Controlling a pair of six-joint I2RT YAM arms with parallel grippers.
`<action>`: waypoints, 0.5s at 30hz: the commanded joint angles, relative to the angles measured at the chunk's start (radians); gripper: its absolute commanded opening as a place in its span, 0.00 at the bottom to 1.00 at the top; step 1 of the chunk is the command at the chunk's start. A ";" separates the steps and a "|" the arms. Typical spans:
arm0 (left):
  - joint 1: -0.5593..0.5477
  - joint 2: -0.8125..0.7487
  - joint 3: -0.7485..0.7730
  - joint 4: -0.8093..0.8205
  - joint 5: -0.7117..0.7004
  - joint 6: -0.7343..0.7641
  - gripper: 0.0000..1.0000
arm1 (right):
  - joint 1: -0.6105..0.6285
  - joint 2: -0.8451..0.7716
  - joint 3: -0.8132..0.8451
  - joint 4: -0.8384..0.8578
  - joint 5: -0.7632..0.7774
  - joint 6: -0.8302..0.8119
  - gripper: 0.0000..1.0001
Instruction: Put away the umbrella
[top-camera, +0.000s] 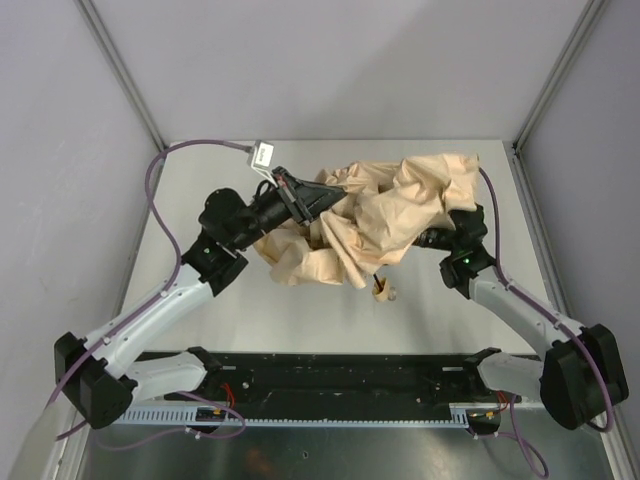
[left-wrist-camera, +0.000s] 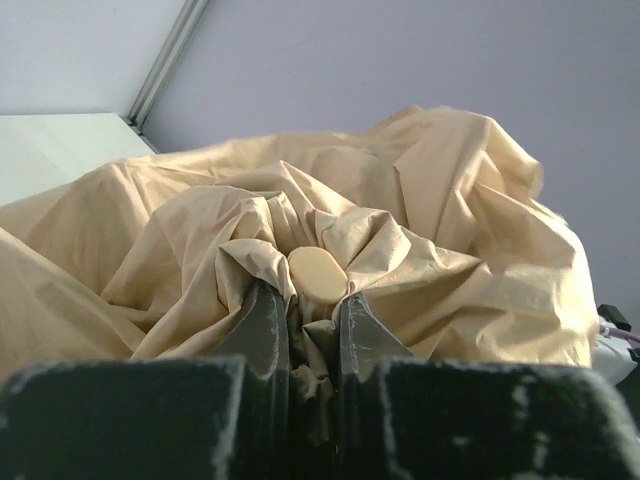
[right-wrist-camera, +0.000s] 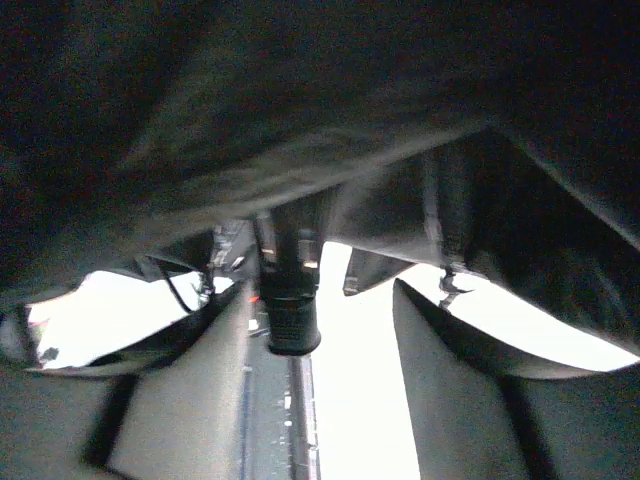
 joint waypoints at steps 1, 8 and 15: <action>0.017 -0.117 -0.015 0.082 -0.042 0.049 0.00 | 0.010 -0.110 0.055 -0.324 0.191 -0.118 0.75; 0.037 -0.270 -0.081 0.083 -0.247 0.120 0.00 | 0.004 -0.238 0.020 -0.589 0.361 -0.151 0.90; 0.043 -0.357 -0.148 0.071 -0.497 0.095 0.00 | 0.016 -0.324 -0.019 -0.579 0.402 -0.062 0.89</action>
